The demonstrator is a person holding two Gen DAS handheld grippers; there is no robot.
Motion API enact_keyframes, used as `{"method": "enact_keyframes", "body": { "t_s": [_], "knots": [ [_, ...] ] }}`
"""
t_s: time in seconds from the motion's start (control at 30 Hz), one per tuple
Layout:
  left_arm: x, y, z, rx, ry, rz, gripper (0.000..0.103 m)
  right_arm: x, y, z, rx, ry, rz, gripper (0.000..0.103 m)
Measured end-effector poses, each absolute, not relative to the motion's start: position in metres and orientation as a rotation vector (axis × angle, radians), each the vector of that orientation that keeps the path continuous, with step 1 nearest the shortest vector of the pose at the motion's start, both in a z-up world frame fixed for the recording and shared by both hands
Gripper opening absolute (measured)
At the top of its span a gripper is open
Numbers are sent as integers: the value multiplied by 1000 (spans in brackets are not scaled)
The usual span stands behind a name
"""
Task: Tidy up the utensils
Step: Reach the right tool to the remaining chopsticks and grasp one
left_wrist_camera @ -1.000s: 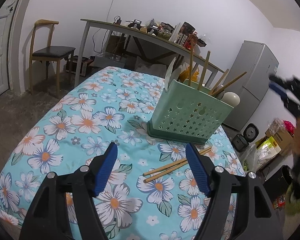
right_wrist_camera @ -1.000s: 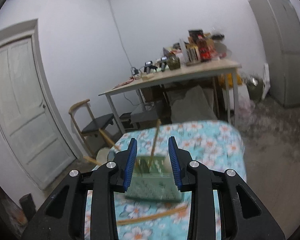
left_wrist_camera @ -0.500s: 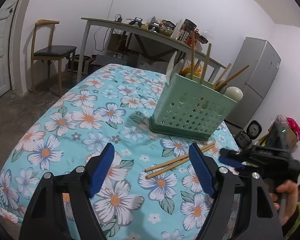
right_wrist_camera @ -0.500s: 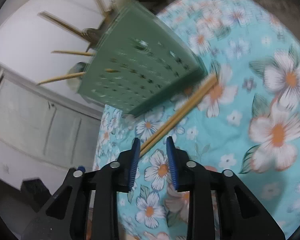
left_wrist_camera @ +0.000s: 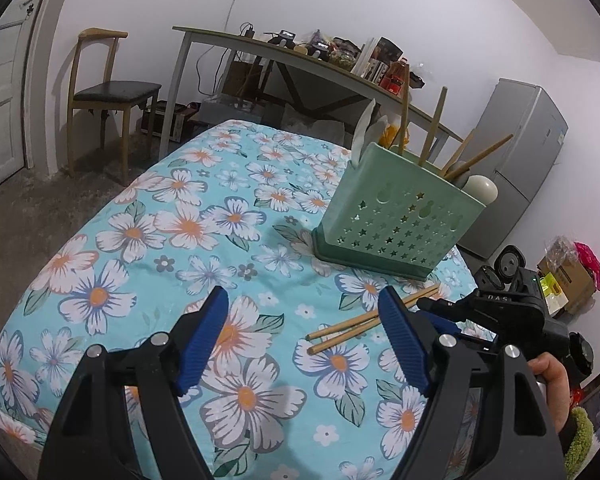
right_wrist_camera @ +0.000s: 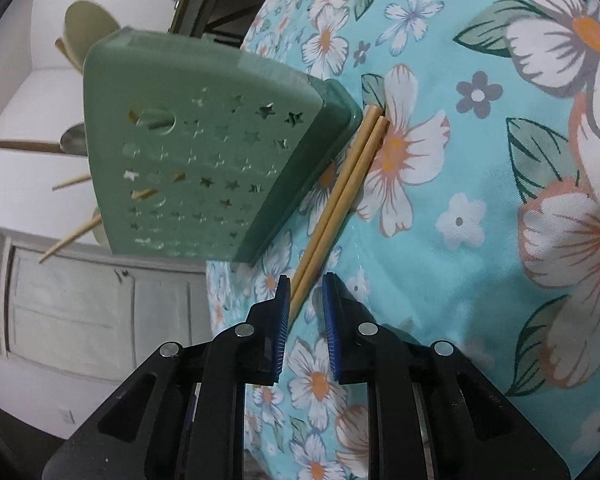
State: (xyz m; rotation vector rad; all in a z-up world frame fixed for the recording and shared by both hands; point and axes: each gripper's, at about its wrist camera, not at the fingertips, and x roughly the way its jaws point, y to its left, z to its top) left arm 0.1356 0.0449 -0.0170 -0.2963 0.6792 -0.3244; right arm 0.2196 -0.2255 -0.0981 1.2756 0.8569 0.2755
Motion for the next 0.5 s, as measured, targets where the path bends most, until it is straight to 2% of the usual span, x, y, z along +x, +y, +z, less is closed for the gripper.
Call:
{"method": "enact_keyframes", "body": {
  "t_s": [0.33,0.5],
  "knots": [
    [135,45,-18,-300,678,-327,75,228,-220,-103,1312,872,241,18],
    [134,45,-18,-303,676,-325,75,235,-216,-105,1307,870,217,12]
  ]
}}
